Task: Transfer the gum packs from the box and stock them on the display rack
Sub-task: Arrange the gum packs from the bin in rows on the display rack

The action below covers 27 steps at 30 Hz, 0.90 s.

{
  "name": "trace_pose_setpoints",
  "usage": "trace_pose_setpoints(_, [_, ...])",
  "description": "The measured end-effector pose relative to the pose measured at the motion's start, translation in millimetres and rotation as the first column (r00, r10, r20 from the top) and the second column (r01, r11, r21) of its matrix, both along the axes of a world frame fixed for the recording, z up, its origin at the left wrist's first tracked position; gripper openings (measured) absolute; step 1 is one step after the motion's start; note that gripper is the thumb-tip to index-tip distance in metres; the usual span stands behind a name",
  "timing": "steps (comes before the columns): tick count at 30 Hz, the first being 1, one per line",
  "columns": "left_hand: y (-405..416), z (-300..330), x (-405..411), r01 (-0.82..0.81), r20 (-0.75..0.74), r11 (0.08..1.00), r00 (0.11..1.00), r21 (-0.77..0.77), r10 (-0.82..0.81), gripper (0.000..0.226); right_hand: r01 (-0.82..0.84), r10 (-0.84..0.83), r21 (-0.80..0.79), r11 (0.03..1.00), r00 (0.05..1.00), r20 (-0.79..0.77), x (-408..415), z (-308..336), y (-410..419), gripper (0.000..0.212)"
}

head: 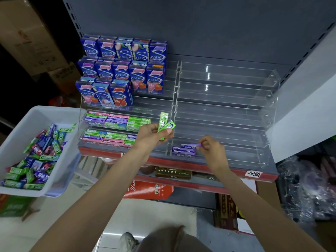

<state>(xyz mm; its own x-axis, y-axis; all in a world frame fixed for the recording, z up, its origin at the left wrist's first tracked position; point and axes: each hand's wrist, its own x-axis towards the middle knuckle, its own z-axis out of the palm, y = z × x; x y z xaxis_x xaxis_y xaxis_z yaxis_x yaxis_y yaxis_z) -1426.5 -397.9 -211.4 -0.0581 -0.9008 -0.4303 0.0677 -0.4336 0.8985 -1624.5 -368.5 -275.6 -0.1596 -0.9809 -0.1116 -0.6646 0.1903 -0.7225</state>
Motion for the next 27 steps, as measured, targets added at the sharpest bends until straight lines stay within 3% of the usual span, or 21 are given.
trace_pose_setpoints(7, [1,-3,1,0.028,0.023,1.000,0.999,-0.007,-0.028,0.033,-0.088,0.070,-0.038,0.995,0.937,-0.342,8,-10,0,0.023])
trace_pose_setpoints(10, [0,-2,1,0.033,0.033,0.999,0.999,-0.008,-0.033,0.038,-0.173,0.139,-0.024,0.985,0.861,-0.490,12,-4,-3,0.026])
trace_pose_setpoints(13, [0,-2,1,0.032,0.041,0.999,0.999,-0.011,-0.031,0.047,-0.271,0.241,0.038,0.962,0.773,-0.587,17,-2,-3,0.041])
trace_pose_setpoints(15, [1,0,2,0.025,0.038,1.000,0.999,-0.013,-0.025,0.046,-0.304,0.291,0.082,0.949,0.747,-0.598,18,-2,-4,0.050])
trace_pose_setpoints(19, [3,2,4,0.025,0.024,0.999,0.999,-0.022,-0.024,0.012,-0.344,0.358,0.136,0.929,0.743,-0.565,17,-11,-8,0.047])
trace_pose_setpoints(22, [4,1,6,0.025,0.020,0.999,0.999,-0.030,-0.025,0.009,-0.317,0.324,0.104,0.943,0.797,-0.510,13,-10,-9,0.034])
trace_pose_setpoints(27, [4,-1,4,0.028,0.023,0.999,0.999,-0.036,-0.028,0.009,-0.302,0.305,0.084,0.950,0.833,-0.461,9,-3,-7,0.032])
